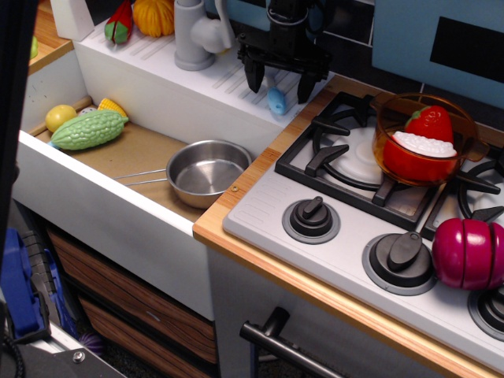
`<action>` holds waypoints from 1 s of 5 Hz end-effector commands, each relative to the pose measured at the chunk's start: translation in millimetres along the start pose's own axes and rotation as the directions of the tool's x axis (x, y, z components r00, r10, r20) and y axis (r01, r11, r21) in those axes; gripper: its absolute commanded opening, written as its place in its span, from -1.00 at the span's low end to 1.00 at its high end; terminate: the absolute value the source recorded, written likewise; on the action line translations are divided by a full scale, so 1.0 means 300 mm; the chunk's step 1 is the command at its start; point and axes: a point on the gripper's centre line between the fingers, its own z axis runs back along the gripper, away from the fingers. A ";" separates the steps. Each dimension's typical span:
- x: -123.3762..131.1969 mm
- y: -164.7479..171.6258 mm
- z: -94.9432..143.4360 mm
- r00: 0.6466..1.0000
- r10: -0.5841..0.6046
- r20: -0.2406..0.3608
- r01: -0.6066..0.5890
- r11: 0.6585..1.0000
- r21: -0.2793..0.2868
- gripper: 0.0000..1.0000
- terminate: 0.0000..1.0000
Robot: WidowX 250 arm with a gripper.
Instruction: Put spatula in pan
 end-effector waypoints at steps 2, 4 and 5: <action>0.002 0.047 0.031 0.999 0.054 -0.007 -0.054 0.998 -0.020 -1.00 -1.00; -0.039 0.064 0.104 0.991 0.107 -0.078 -0.112 0.992 -0.058 -1.00 -1.00; -0.088 0.080 0.147 0.986 0.149 -0.070 -0.150 0.989 -0.015 -1.00 -1.00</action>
